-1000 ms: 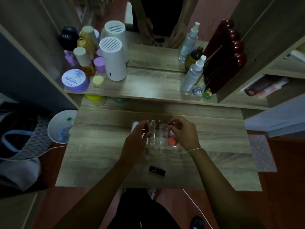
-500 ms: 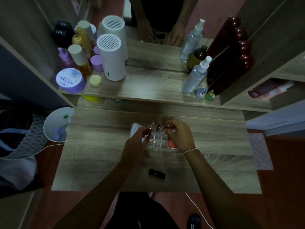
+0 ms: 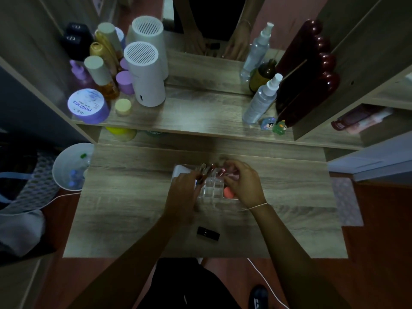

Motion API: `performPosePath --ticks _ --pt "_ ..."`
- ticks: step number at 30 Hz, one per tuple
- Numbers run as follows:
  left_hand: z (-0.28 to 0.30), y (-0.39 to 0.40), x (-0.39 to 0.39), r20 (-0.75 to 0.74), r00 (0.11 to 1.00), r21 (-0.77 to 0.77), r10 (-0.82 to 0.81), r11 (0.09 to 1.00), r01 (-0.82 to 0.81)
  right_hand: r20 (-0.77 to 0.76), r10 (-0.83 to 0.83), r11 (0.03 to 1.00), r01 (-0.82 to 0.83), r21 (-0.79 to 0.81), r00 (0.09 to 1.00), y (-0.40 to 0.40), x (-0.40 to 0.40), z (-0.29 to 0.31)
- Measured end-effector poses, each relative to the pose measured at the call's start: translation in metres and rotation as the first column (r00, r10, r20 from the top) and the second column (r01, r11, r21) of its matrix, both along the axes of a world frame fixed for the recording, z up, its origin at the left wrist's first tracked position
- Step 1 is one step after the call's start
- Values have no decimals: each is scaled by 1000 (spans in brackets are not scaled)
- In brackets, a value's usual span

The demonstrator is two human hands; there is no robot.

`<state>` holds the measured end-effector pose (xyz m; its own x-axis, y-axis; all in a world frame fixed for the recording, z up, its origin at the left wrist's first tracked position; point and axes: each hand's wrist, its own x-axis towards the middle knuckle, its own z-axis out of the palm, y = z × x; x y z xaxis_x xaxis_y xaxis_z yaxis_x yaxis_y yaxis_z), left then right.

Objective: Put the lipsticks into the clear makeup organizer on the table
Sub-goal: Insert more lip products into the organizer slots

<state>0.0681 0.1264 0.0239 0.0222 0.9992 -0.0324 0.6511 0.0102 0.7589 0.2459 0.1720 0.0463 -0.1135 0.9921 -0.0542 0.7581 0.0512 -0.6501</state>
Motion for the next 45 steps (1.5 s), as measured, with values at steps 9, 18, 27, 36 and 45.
performPosePath --ticks 9,18,27,36,45 --pt "-6 -6 2 -139 989 45 55 998 -50 -9 1 1000 -1 26 1000 -12 19 0" --pt "-11 -3 2 -130 988 114 80 991 -65 -70 -14 996 20 85 997 -27 25 8" --pt "-14 -15 -9 -140 990 121 -16 992 33 -53 60 995 -55 77 997 -59 9 10" --pt "-23 -61 -43 -210 977 206 -34 975 79 107 483 868 -459 -188 869 -92 -15 -27" --pt "-41 -85 -54 -328 936 -29 -128 992 126 99 362 893 -315 -320 927 -116 -12 -46"
